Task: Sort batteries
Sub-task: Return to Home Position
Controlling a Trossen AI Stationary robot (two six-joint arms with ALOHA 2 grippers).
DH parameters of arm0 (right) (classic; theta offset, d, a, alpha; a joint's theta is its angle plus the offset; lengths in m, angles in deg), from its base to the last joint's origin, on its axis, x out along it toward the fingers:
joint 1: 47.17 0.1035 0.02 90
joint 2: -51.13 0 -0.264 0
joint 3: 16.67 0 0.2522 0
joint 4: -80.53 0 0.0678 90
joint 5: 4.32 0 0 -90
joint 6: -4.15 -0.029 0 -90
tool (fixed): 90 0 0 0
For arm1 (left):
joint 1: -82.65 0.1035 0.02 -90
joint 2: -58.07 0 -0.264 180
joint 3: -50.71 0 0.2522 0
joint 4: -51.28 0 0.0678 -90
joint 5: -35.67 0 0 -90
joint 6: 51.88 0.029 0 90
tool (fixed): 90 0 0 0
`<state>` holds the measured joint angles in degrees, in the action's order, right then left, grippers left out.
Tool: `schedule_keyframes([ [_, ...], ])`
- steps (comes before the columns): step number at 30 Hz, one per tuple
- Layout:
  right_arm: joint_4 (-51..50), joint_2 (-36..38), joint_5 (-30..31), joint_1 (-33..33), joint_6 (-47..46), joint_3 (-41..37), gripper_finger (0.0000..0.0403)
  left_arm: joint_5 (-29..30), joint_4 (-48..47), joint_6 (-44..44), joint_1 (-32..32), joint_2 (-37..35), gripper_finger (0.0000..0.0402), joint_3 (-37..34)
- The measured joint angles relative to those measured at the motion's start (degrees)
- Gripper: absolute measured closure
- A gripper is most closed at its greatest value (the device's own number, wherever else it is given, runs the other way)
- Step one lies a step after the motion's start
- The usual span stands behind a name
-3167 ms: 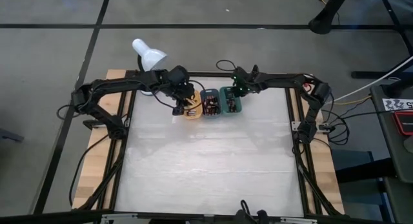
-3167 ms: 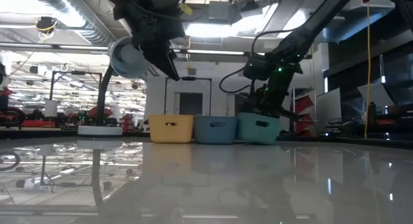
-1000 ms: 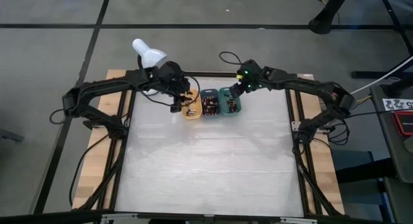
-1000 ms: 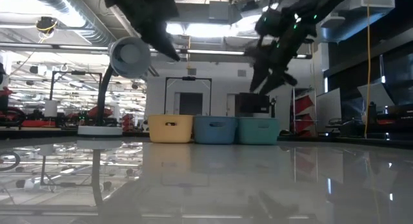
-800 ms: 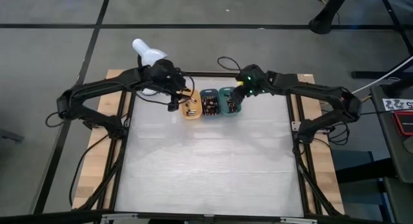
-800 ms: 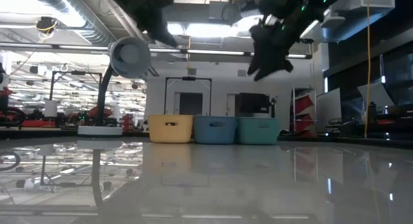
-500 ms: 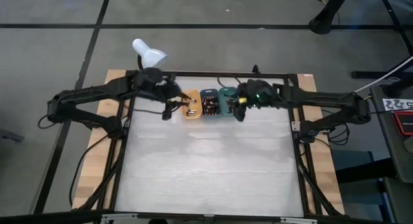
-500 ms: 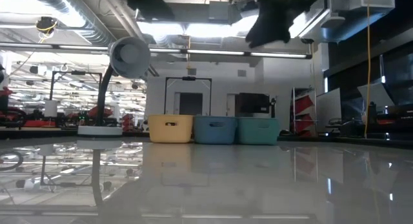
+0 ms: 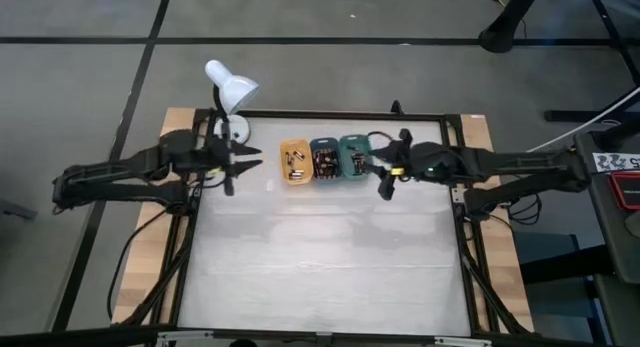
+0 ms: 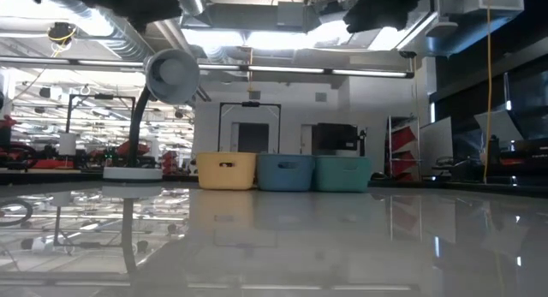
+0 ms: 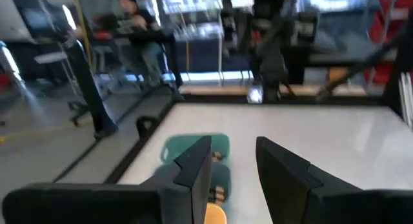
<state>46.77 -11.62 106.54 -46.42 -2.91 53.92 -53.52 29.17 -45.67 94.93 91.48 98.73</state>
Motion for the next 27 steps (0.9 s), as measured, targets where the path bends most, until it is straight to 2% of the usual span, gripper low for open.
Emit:
schedule_keyframes([
  [2,4.7,3.6,-1.9,-1.1,-0.1,-4.9,0.0228,0.5,2.1,-1.3,0.2,-3.6,0.0288,-2.9],
  [8,21.6,12.8,-15.8,-5.4,-0.7,-21.2,0.0228,0.6,6.7,-4.5,0.2,-10.7,0.0288,-10.9],
  [10,25.9,15.1,-18.5,-6.7,-2.0,-25.6,0.0228,0.6,7.5,-5.8,0.2,-12.1,0.0288,-13.1],
  [20,30.5,21.5,-19.7,-9.8,-6.0,-37.6,0.0228,0.7,7.6,-9.5,0.2,-16.8,0.0288,-18.9],
  [27,40.7,21.9,-25.0,-9.8,-6.4,-44.1,0.0228,0.7,7.8,-13.2,0.1,-18.6,0.0288,-22.4],
])
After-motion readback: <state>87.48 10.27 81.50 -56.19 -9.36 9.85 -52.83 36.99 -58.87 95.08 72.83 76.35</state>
